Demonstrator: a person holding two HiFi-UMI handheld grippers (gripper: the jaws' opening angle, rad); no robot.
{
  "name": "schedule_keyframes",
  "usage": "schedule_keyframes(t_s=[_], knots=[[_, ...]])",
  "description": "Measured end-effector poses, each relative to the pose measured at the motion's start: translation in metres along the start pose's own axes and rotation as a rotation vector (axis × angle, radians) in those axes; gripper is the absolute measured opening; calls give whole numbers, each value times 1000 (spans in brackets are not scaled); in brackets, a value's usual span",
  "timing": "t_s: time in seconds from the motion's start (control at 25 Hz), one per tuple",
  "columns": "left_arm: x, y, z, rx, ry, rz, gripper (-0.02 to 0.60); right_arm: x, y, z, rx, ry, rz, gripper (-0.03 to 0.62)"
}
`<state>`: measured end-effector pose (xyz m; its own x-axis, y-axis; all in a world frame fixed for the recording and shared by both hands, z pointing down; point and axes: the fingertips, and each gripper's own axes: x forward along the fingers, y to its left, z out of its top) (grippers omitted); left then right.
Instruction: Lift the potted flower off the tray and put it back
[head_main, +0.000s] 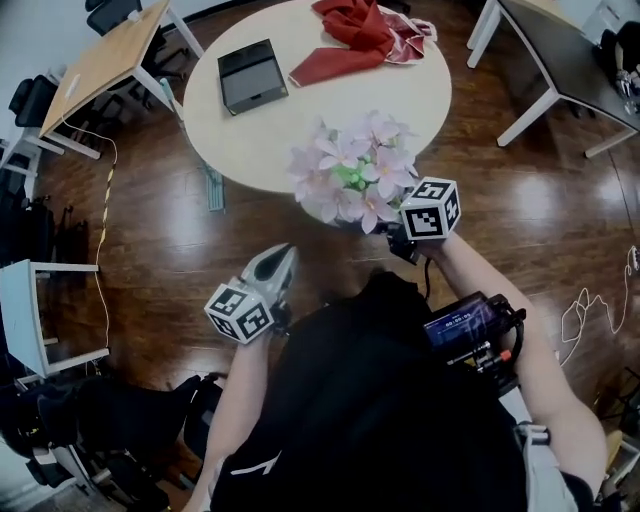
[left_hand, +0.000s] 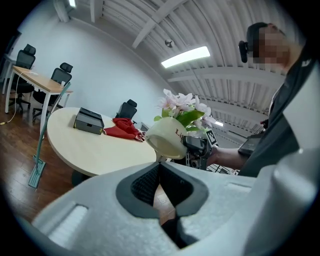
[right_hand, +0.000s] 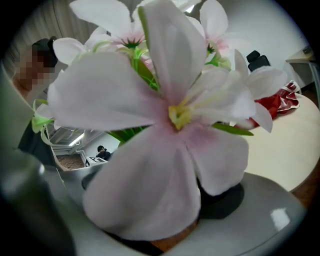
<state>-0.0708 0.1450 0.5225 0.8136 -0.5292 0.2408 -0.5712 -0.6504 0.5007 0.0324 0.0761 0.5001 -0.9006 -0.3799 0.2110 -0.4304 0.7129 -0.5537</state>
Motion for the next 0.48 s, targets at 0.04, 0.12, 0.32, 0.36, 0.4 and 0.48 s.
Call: schedule_keyframes(t_s=[0.04, 0.12, 0.32, 0.36, 0.4, 0.48], knots=[[6, -1, -2, -7, 5, 1, 5, -4, -3, -2, 3, 5, 0, 488], [21, -6, -1, -20, 13, 5, 5, -15, -9, -2, 4, 20, -1, 488], [39, -12, 9, -22, 8, 28, 5, -28, -19, 6, 2, 20, 15, 488], [42, -13, 9, -23, 8, 34, 5, -31, -21, 8, 1, 15, 22, 488], [46, -14, 10, -25, 8, 41, 5, -34, -22, 10, 1, 11, 28, 488], [54, -16, 10, -33, 4, 58, 5, -43, -27, 14, 4, 4, 40, 488]])
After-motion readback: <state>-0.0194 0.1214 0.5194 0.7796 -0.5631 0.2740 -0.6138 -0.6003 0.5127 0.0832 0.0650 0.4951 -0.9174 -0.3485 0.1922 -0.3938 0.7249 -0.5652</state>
